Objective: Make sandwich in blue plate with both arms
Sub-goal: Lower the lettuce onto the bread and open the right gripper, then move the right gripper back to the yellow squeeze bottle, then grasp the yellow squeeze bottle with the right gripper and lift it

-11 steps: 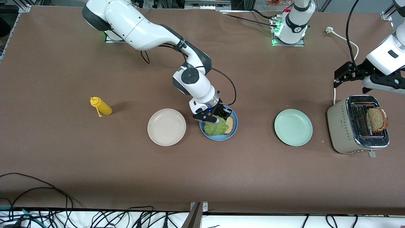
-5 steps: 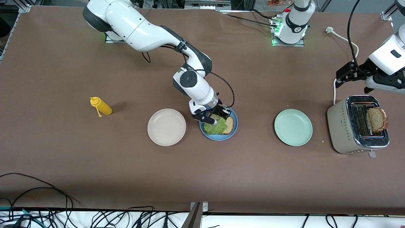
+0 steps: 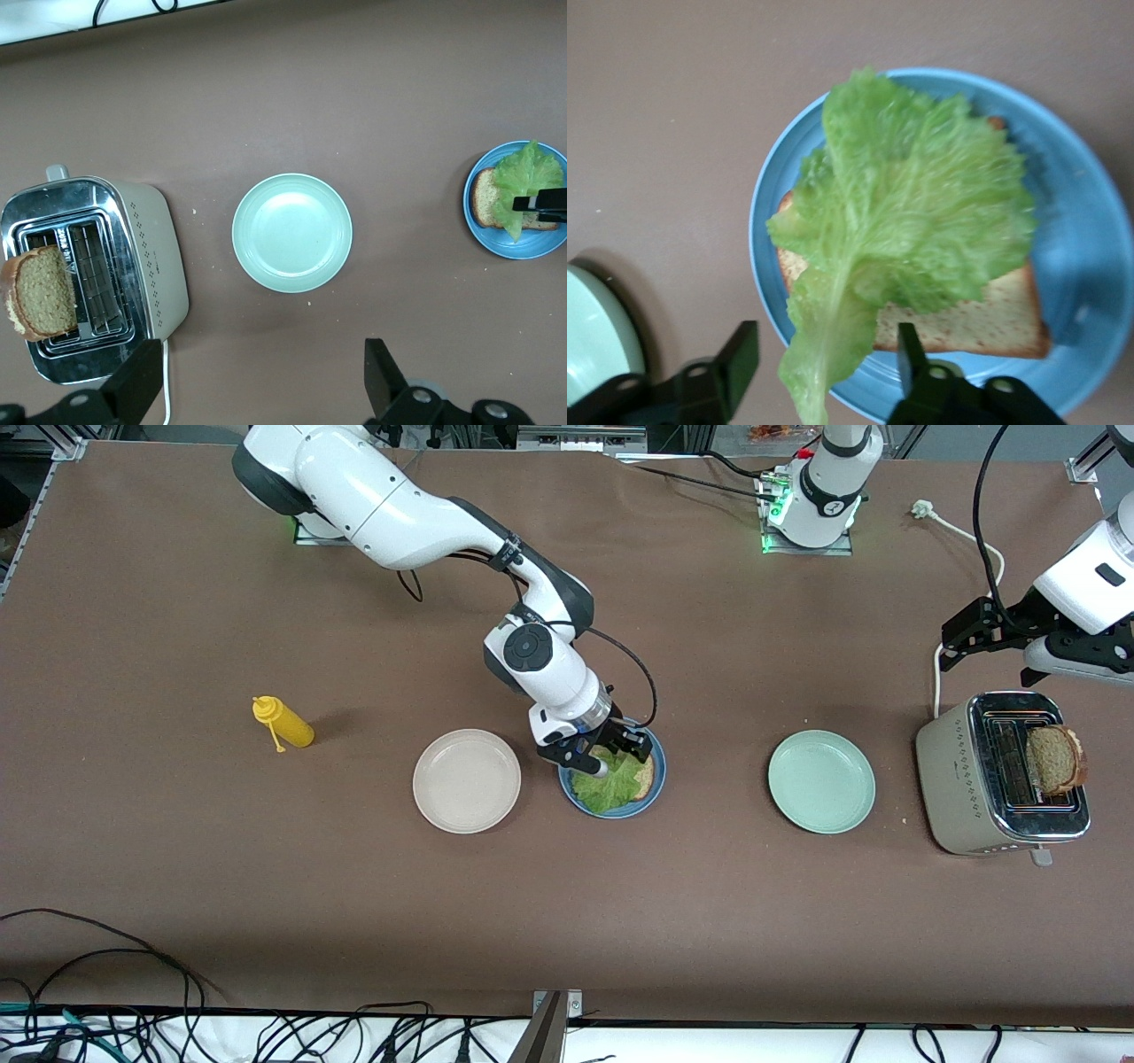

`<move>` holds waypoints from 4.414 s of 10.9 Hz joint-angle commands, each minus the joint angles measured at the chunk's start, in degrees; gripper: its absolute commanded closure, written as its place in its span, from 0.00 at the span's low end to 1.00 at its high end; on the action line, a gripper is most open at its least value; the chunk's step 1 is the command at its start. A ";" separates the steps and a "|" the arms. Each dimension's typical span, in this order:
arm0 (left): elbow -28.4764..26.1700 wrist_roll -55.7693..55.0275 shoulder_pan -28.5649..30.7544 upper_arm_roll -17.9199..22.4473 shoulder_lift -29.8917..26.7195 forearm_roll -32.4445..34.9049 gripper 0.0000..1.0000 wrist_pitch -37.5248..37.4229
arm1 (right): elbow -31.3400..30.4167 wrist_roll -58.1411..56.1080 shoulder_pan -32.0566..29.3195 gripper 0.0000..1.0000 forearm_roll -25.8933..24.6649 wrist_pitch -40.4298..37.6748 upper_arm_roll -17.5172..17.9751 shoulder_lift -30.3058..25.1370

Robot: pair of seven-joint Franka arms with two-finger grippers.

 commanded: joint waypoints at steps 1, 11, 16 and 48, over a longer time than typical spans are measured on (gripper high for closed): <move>1.09 -0.33 0.12 -0.09 -0.08 0.90 0.00 -0.99 | 1.00 -1.09 -4.69 0.00 0.88 -16.87 0.90 -8.02; 1.09 -0.42 0.21 -0.09 -0.17 0.81 0.00 -0.99 | -2.41 -62.89 -37.72 0.00 6.77 -62.01 4.95 -32.73; 1.09 -0.42 0.21 0.00 -0.08 0.73 0.00 -2.14 | -22.85 -95.42 -54.60 0.00 12.27 -49.15 4.77 -42.92; 1.97 -1.74 0.39 -0.09 0.01 0.29 0.00 -4.07 | -54.56 -196.90 -58.59 0.00 74.00 -33.27 -15.09 -29.78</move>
